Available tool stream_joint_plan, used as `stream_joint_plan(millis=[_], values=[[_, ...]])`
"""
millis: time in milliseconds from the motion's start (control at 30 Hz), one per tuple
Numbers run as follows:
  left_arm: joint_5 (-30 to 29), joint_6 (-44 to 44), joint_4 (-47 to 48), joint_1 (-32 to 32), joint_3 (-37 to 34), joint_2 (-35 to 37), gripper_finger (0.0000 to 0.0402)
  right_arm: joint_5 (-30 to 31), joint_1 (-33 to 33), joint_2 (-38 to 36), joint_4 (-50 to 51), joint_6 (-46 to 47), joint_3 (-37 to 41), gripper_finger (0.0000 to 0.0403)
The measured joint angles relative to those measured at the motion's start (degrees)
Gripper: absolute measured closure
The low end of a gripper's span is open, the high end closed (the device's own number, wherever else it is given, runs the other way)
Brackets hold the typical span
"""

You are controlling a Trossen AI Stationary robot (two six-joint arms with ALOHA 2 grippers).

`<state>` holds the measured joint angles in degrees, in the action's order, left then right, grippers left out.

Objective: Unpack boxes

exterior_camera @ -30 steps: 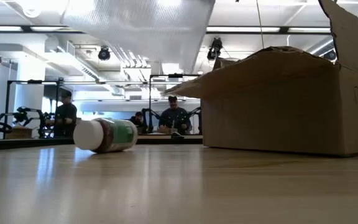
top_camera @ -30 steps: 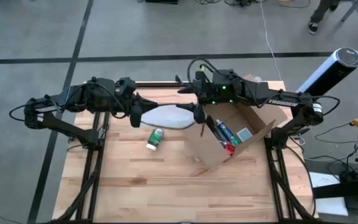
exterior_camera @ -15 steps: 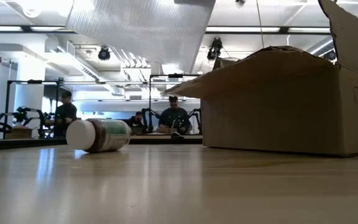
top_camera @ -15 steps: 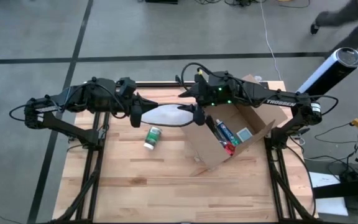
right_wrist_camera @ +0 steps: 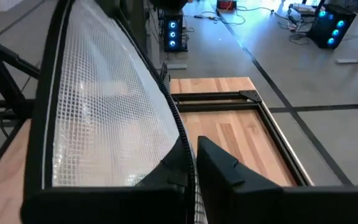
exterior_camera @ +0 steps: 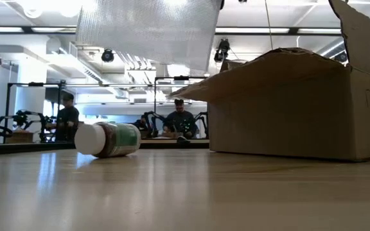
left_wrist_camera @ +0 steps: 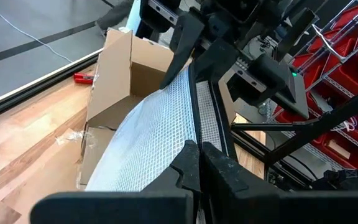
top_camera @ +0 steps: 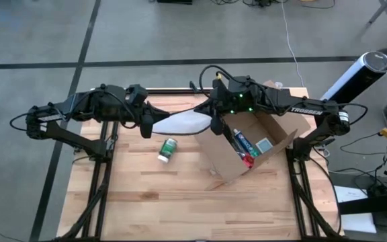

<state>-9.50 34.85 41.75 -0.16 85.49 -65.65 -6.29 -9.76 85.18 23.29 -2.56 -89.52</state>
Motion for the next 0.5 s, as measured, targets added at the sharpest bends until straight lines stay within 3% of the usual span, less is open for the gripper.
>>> stream_joint_plan(millis=[267, 500], values=[[1.1, -1.81, 0.53, 0.0, -0.02, 1.31, 0.0396, 1.78, 0.0, -0.01, 0.01, 1.52, 0.0, 0.0403], [1.18, -2.75, 0.53, 0.0, -0.02, 4.77, 0.0337, 7.68, -0.02, -0.01, 0.0, 1.5, 0.0, 0.0403]])
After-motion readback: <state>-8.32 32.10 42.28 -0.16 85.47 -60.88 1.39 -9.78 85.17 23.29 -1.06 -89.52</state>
